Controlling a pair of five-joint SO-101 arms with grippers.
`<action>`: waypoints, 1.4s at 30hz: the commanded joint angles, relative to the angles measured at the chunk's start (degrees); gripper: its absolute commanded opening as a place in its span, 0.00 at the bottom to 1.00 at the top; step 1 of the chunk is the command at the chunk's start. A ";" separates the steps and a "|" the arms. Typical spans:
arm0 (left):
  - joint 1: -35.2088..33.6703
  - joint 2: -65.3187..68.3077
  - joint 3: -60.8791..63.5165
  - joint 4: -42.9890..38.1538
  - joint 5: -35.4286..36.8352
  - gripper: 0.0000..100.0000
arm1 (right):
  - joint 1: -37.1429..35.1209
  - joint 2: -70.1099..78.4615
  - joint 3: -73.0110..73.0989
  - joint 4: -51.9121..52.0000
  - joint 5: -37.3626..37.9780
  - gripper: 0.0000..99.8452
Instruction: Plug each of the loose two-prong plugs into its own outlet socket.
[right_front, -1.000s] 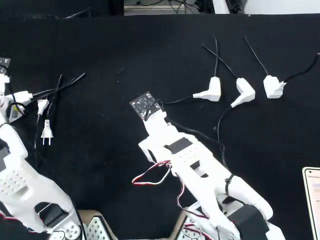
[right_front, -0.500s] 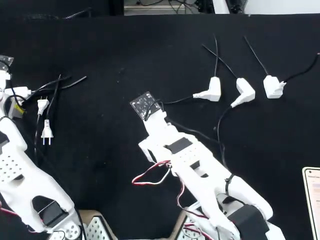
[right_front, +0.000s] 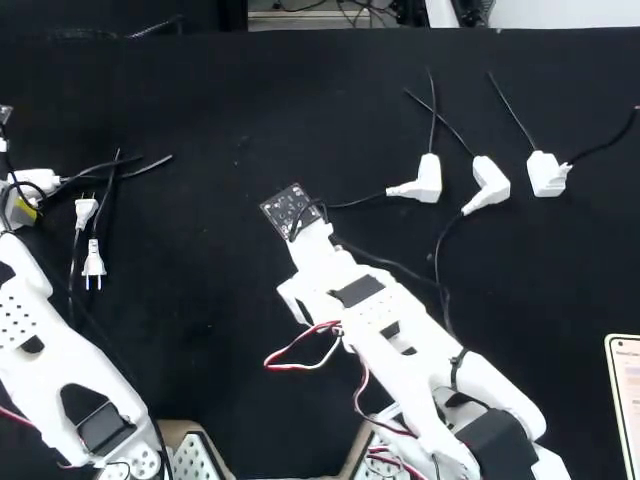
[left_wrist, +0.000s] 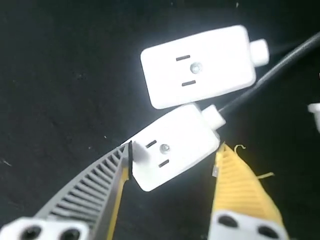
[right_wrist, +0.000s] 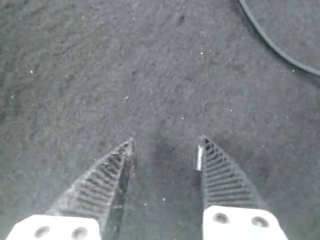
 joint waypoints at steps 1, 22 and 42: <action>0.84 1.85 -4.44 1.41 -2.73 0.28 | -0.70 -2.15 -0.31 -1.41 -0.53 0.19; 0.31 11.69 -15.60 12.48 -3.96 0.03 | -0.70 -2.15 -0.22 -1.41 -0.53 0.19; -4.53 3.43 -24.40 33.76 -8.18 0.03 | -0.62 -2.33 -0.22 -1.41 -0.53 0.19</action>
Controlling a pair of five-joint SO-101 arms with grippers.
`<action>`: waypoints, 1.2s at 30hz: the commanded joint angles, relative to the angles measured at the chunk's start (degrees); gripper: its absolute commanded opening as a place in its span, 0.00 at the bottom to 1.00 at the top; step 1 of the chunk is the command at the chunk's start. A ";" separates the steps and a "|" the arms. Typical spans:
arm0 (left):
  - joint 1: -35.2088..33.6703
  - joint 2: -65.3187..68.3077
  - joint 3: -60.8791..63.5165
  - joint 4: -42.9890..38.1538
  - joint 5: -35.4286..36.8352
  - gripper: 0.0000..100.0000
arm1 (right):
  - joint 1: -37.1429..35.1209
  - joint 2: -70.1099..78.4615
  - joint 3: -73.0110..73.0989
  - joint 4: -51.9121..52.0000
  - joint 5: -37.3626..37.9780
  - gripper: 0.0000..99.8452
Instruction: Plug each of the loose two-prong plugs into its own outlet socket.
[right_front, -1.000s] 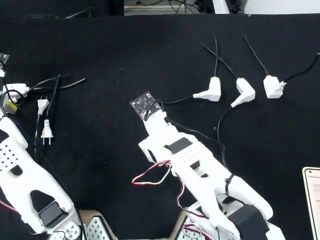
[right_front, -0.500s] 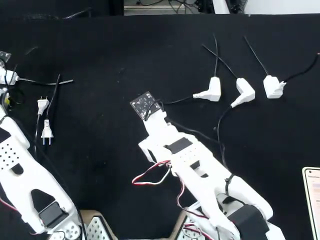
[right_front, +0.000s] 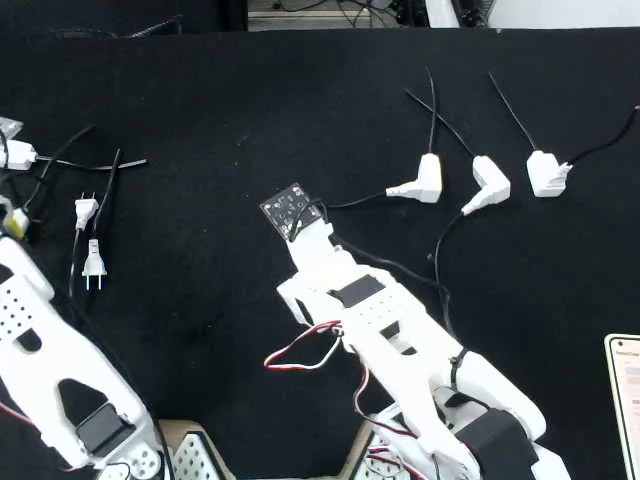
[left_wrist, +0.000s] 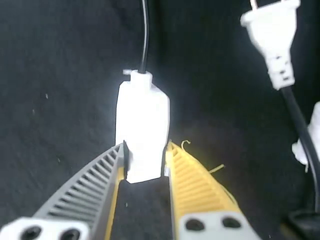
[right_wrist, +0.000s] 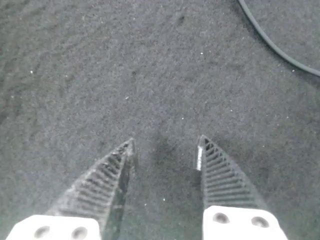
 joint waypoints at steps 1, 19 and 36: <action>-2.33 -8.44 3.38 0.97 -0.26 0.03 | -0.62 -2.42 -0.22 -1.41 -0.53 0.19; 0.13 -41.14 70.20 -21.54 -0.79 0.14 | -0.53 -2.59 -0.22 -0.97 -0.53 0.19; -0.40 -43.87 67.65 -17.14 -0.62 0.05 | -0.44 -2.59 -0.22 -0.88 -0.53 0.19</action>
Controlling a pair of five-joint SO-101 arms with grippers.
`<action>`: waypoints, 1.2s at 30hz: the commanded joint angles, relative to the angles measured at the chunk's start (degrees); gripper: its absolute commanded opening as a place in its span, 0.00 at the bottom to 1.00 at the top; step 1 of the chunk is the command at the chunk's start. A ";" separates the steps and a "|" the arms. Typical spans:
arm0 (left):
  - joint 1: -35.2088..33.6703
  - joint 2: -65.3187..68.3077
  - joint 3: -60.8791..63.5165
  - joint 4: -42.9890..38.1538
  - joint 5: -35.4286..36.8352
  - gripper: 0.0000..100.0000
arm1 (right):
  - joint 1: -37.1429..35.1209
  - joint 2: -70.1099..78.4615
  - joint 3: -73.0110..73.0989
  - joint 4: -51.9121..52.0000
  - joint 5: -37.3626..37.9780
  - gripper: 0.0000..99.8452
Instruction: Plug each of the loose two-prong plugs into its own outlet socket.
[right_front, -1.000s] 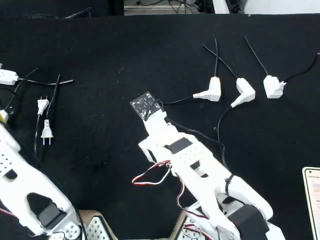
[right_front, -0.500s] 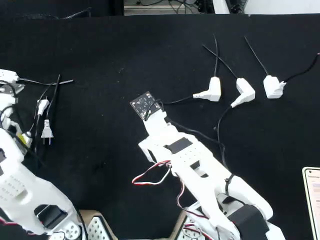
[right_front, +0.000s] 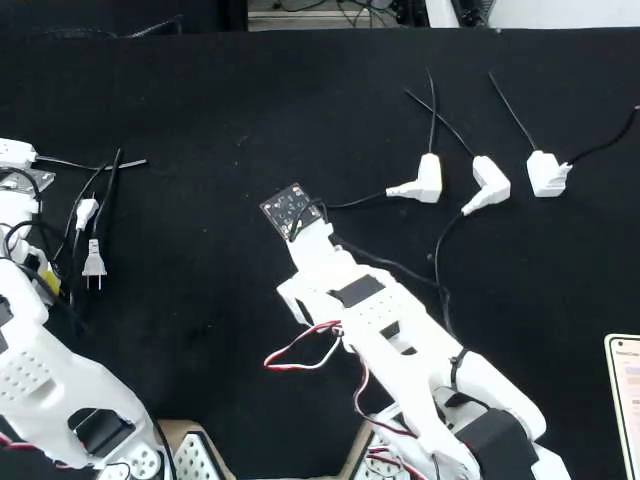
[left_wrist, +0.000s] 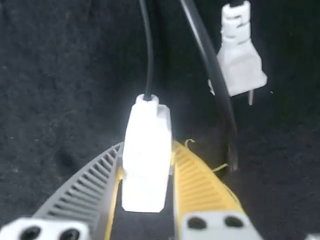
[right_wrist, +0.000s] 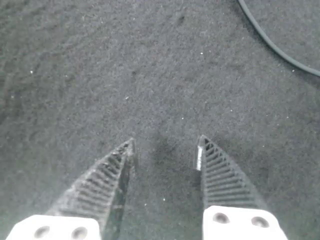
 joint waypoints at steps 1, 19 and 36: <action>0.04 -5.27 -5.76 8.35 -0.35 0.03 | -0.44 -2.68 -0.22 -0.79 -0.53 0.19; 39.34 -42.81 13.58 20.75 29.80 0.03 | 7.82 -36.18 12.00 3.87 -1.41 0.03; 54.55 -43.52 45.93 -10.90 43.78 0.23 | 11.25 -38.64 13.14 3.60 -4.66 0.01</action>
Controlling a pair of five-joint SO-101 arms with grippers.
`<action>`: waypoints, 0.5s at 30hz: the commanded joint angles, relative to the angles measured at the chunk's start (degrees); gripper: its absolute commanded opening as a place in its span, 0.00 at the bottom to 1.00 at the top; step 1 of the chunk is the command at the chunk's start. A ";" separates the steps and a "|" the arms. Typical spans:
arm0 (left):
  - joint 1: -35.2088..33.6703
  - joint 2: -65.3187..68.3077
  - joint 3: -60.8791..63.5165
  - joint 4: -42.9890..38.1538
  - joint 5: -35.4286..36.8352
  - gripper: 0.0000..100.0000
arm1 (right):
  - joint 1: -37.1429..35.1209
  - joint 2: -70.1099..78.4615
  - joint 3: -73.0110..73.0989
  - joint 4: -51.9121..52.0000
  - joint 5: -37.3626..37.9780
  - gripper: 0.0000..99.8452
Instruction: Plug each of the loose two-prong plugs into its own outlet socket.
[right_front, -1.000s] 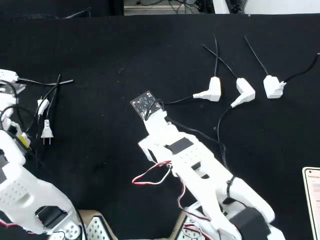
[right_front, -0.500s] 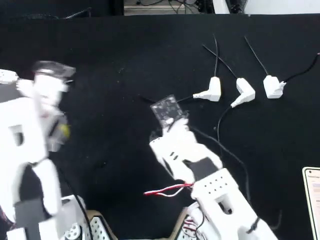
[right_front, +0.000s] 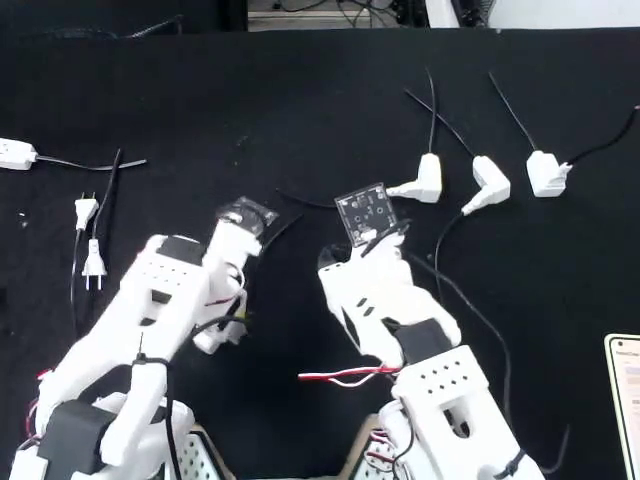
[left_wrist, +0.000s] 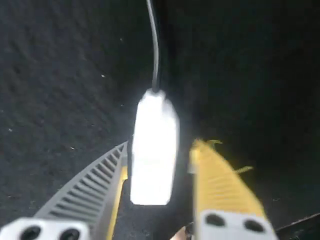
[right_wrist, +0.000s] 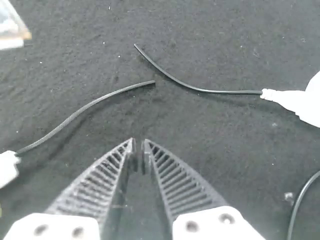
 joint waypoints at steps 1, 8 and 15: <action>-4.97 -1.58 -2.07 -0.62 0.35 0.22 | 1.05 -1.19 -0.31 -1.32 -0.53 0.01; -12.09 -1.58 -7.78 3.16 -4.92 0.22 | -1.49 -1.19 0.57 -1.49 0.44 0.01; -19.65 -1.58 -10.77 4.66 -11.69 0.22 | -2.64 -1.27 1.19 -1.49 2.11 0.01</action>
